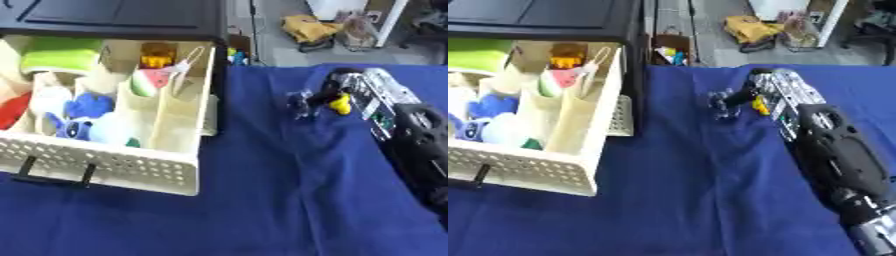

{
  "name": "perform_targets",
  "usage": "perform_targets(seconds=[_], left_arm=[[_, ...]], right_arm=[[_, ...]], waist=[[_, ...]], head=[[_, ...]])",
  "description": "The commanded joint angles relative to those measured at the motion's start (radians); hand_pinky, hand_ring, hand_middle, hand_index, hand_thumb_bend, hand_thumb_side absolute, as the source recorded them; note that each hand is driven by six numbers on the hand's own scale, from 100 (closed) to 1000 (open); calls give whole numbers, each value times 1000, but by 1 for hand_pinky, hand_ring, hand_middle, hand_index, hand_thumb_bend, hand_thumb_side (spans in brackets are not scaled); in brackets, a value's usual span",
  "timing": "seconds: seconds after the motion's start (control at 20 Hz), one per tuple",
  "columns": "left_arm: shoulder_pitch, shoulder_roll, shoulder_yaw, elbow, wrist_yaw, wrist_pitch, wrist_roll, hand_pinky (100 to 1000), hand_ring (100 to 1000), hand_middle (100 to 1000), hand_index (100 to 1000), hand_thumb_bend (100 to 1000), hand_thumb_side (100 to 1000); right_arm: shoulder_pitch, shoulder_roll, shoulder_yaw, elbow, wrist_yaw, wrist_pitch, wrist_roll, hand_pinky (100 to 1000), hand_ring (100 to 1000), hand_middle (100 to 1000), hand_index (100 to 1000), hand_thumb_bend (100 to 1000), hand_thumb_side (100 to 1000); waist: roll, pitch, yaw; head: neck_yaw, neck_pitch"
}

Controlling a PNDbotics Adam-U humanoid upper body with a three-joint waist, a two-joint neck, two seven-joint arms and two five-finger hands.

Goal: Pick up objects from table and place into drawer.

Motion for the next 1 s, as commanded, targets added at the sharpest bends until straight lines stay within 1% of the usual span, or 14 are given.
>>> perform_targets(seconds=[0.05,0.3,0.45,0.55,0.85,0.9,0.95,1.0], left_arm=[[-16,5,0,-13,3,2,0,288,378,536,715,241,1000],[-15,2,-1,-13,3,3,-1,288,378,536,715,241,1000],[-15,2,-1,-13,3,3,-1,288,378,536,715,240,1000],[-15,0,-2,-13,4,4,-2,288,378,537,715,240,1000],[-15,-1,-2,-13,5,4,-3,288,378,537,715,240,1000],[-14,0,-3,-13,5,4,-3,288,378,537,715,238,1000],[-14,0,-3,-13,5,4,-3,288,378,537,715,238,1000],[-14,0,-3,-13,5,4,-3,287,378,537,715,238,1000]], right_arm=[[-2,11,-8,7,-12,30,4,854,921,687,888,592,658],[0,32,-14,26,-22,45,-17,854,922,689,893,594,648],[0,38,-12,31,-24,45,-22,853,922,689,893,593,647],[-1,46,-6,43,-16,44,-22,850,922,684,882,573,637],[-3,54,-7,65,-2,36,-29,850,922,683,881,570,635],[-5,53,-5,66,2,35,-33,815,891,598,811,450,586],[-7,52,-3,68,7,34,-41,815,891,598,811,450,586],[-8,52,-3,68,10,32,-50,802,869,568,787,404,580]], waist=[[1,-18,2],[0,-17,5],[0,-16,5],[1,-15,7],[2,-15,9],[1,-15,10],[0,-15,11],[0,-15,12]], head=[[-3,-15],[-6,-18],[-7,-19],[-10,-21],[-11,-21],[-11,-21],[-10,-20],[-10,-20]])
